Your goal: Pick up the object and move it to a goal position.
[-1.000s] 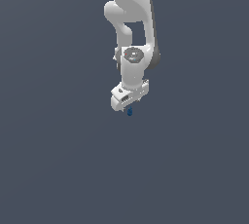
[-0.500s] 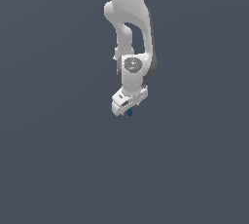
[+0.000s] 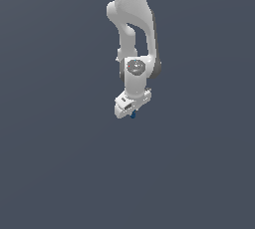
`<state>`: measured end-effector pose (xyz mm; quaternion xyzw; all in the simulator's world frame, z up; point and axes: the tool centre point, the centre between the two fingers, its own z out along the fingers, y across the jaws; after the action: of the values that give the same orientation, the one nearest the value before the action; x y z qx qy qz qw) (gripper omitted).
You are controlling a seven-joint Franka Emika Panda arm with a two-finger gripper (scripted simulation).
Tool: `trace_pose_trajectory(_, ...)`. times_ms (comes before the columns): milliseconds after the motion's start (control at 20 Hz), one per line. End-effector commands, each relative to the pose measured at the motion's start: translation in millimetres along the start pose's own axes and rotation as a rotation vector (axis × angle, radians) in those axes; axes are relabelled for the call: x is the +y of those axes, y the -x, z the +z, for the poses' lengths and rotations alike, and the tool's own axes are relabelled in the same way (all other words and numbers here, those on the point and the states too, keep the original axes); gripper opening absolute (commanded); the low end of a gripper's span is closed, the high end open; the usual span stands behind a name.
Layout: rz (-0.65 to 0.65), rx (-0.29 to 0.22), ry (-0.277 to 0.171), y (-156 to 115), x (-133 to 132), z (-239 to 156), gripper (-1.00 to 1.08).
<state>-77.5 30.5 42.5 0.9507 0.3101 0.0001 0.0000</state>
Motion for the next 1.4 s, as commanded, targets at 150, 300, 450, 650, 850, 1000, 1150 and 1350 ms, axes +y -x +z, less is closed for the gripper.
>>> trace_pose_trajectory(150,0.000,0.000,0.000,0.0,-0.3,0.0,-1.00)
trace_pose_trajectory(300,0.000,0.000,0.000,0.0,-3.0,-3.1,-1.00)
trace_pose_trajectory(450,0.000,0.000,0.000,-0.2,-9.0,-9.9,-1.00)
trace_pose_trajectory(650,0.000,-0.001,0.001,-0.7,-22.3,-24.7,-1.00)
trace_pose_trajectory(850,0.000,-0.001,0.001,-1.5,-41.6,-46.3,-1.00)
trace_pose_trajectory(1000,-0.001,-0.001,0.002,-2.5,-60.2,-67.4,-1.00)
trace_pose_trajectory(1150,-0.001,-0.002,0.002,-3.9,-80.5,-90.3,-1.00)
trace_pose_trajectory(1350,-0.001,-0.002,0.002,-6.0,-103.2,-116.5,-1.00)
